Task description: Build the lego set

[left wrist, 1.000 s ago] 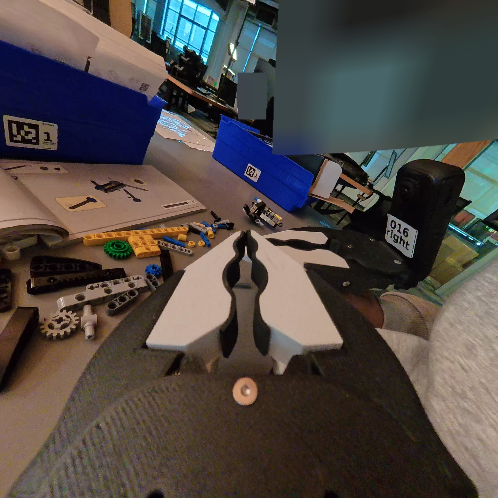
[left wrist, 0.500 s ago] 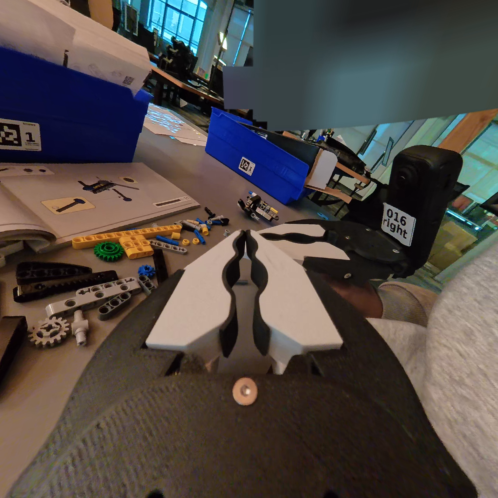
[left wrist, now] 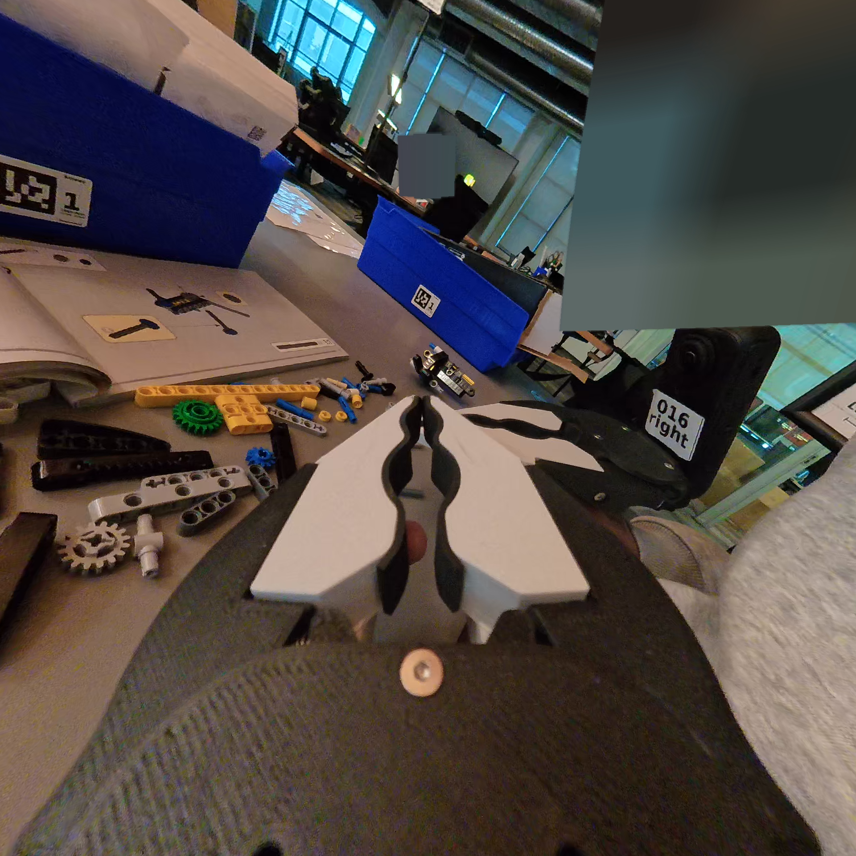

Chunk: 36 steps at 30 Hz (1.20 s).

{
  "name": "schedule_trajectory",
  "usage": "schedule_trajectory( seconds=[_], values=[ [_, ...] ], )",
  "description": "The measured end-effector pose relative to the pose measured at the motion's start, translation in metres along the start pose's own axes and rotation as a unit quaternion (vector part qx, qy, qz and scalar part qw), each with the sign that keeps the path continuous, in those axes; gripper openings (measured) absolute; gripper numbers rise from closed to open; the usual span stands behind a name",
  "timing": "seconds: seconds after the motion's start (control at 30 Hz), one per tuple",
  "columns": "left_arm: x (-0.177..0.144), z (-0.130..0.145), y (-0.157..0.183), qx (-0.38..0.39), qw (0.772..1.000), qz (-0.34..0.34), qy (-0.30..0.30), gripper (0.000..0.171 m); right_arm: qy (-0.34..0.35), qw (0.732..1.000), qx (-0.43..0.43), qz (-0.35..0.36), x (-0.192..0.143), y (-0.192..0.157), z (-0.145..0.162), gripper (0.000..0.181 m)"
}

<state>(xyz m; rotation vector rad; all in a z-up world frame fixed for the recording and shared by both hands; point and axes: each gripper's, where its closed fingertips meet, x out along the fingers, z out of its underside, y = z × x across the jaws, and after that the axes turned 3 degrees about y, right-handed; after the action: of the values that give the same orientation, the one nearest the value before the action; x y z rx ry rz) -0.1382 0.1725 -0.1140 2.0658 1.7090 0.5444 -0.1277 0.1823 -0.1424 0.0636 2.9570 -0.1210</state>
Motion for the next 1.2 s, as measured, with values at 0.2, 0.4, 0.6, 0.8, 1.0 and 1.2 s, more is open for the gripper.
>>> schedule_trajectory(
  seconds=[0.2, 0.4, 0.6, 0.8, 1.0, 1.2],
  values=[
    [-0.001, -0.003, -0.001, -0.007, 1.0, 0.002, 0.009, 0.0, 0.004, 1.0, 0.003, -0.003, 0.0, 0.0, -0.001, 0.0],
    [-0.003, -0.005, 0.002, -0.005, 1.0, 0.009, 0.017, 0.0, 0.009, 1.0, 0.007, -0.008, -0.001, 0.0, -0.002, 0.0],
    [-0.005, -0.006, 0.007, -0.005, 0.999, 0.031, 0.021, 0.0, 0.01, 1.0, 0.008, -0.01, -0.001, 0.0, -0.003, 0.0],
    [-0.005, -0.006, 0.008, -0.004, 0.999, 0.036, 0.02, 0.0, 0.01, 1.0, 0.007, -0.011, -0.001, 0.001, -0.003, 0.0],
    [-0.005, -0.006, 0.009, -0.005, 0.999, 0.038, 0.02, 0.0, 0.009, 1.0, 0.006, -0.01, 0.0, 0.001, -0.003, 0.0],
    [-0.005, -0.006, 0.009, -0.004, 0.999, 0.039, 0.02, 0.0, 0.008, 1.0, 0.006, -0.01, 0.0, 0.001, -0.002, 0.0]
  ],
)
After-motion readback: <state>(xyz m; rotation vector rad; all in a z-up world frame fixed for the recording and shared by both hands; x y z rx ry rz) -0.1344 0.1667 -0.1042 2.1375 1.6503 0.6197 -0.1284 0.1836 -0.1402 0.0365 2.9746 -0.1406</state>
